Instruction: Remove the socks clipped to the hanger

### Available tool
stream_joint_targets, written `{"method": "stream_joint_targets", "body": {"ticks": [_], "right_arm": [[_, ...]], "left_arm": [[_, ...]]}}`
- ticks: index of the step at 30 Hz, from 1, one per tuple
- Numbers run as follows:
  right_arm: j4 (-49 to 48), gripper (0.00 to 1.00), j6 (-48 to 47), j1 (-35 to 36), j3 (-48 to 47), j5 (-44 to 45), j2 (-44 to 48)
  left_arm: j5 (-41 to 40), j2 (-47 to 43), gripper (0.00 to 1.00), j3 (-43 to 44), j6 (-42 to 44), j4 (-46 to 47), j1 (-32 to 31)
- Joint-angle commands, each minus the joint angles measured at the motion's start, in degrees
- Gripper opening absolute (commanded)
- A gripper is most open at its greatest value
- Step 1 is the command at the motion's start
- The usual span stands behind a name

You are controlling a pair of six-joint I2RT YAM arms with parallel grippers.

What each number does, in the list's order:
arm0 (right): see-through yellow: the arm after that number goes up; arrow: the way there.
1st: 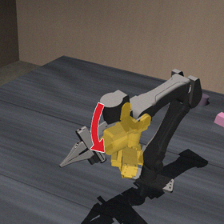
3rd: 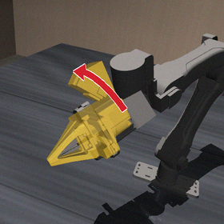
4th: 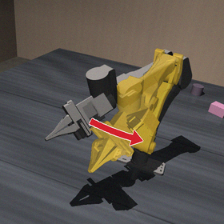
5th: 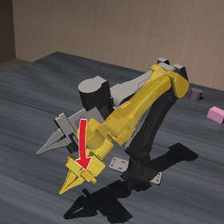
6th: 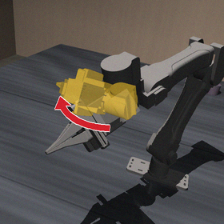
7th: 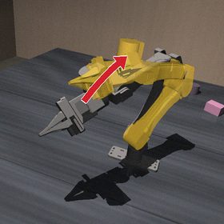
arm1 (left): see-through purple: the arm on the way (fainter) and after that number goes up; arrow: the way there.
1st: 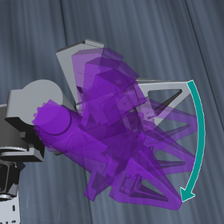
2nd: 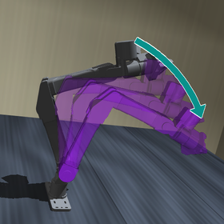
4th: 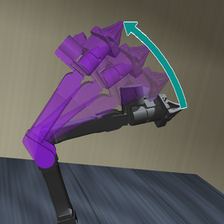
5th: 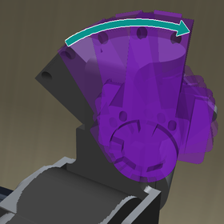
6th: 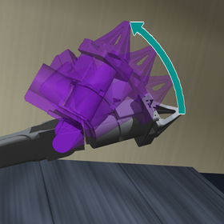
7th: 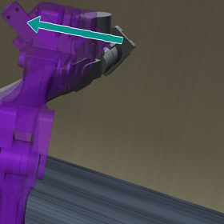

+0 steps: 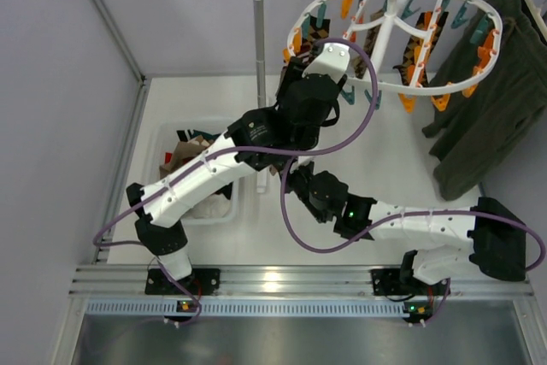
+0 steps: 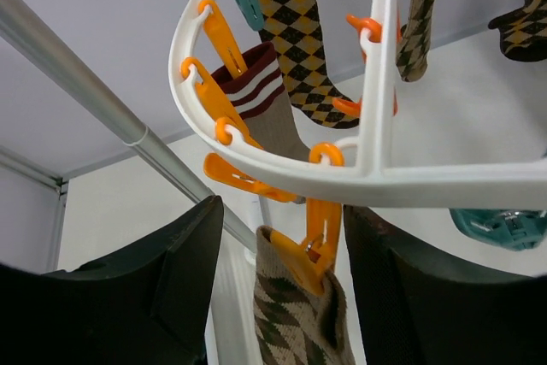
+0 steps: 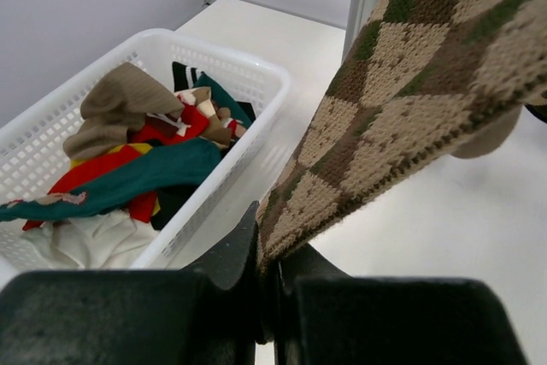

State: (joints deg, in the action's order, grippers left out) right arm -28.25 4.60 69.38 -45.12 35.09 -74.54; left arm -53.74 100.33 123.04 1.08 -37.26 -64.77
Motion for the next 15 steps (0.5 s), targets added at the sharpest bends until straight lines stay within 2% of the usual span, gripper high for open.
{"method": "stream_joint_targets", "body": {"ticks": [1,4,6,12,14,15], "right_arm": [[-0.75,0.0,-0.64,1.89,-2.69,-0.73,-0.43],[-0.49,0.0,-0.65,2.24,-2.86,-0.81,-0.43],[-0.49,0.0,-0.73,2.6,-2.78,-0.81,-0.43],[-0.4,0.0,-0.56,2.77,-2.07,-0.46,-0.34],[-0.4,0.0,-0.38,2.77,-1.37,-0.2,-0.08],[-0.4,0.0,-0.21,2.77,-1.2,-0.11,0.01]], "left_arm": [[-0.93,0.83,0.62,2.81,1.38,2.8,1.23],[-0.23,1.09,0.59,2.9,0.94,2.8,2.02],[0.73,1.27,0.52,2.99,0.59,2.8,2.37],[1.7,1.09,0.27,3.26,0.59,2.98,2.55],[1.97,1.09,0.22,3.17,0.59,2.98,2.55],[2.14,1.18,0.14,3.17,0.5,2.98,2.55]]}}
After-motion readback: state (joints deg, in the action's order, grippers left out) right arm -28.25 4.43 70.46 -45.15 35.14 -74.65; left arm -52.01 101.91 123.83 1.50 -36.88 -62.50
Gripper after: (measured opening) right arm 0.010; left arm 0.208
